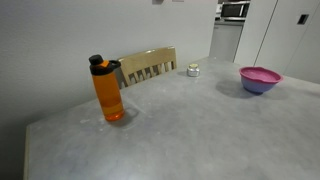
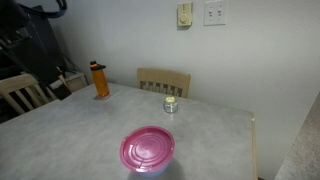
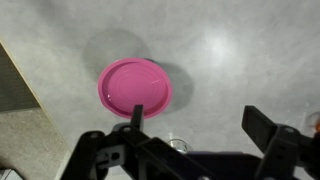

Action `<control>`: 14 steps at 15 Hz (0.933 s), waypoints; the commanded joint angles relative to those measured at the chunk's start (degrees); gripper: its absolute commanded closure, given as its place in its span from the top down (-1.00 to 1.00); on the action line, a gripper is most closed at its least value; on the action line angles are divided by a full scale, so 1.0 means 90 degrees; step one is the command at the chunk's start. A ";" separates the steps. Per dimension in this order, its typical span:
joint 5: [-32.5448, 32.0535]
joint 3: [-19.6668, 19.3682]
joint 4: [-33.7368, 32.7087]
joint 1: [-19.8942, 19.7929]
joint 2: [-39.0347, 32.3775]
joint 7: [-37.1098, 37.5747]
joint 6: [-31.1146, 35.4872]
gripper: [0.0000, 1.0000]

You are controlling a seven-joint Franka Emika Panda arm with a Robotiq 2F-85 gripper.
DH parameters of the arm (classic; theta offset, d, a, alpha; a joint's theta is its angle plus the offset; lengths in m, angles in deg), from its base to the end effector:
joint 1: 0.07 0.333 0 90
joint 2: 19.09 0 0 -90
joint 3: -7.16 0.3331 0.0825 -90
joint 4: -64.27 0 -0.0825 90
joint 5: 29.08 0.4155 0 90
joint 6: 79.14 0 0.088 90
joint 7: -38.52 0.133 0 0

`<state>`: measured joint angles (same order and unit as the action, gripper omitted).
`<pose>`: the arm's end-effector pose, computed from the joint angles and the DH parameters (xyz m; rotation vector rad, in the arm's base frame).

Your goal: Uncover the bowl and put the lid on the table

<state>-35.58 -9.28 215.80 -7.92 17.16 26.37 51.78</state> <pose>0.3680 -0.1665 0.4333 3.1039 -0.1814 0.4180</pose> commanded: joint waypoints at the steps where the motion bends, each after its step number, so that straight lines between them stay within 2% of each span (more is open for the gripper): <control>1: 0.0020 -0.0163 -0.0373 -0.0016 -0.0785 -0.0605 0.0058 1.00; 5: 0.0178 -0.0326 -0.0661 0.0086 -0.1400 -0.1206 -0.0018 1.00; 6: 0.0097 -0.0086 -0.0359 -0.0087 -0.0930 -0.0800 -0.0007 1.00; 10: 0.0103 -0.0076 -0.0401 -0.0085 -0.1004 -0.0825 -0.0009 1.00; 11: 0.0207 -0.0132 -0.0303 0.0046 -0.0958 -0.1074 0.0021 1.00; 14: 0.0289 -0.0199 -0.0446 0.0181 -0.1554 -0.1229 0.0422 1.00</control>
<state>-34.88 -10.71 212.52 -7.23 8.03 18.43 51.86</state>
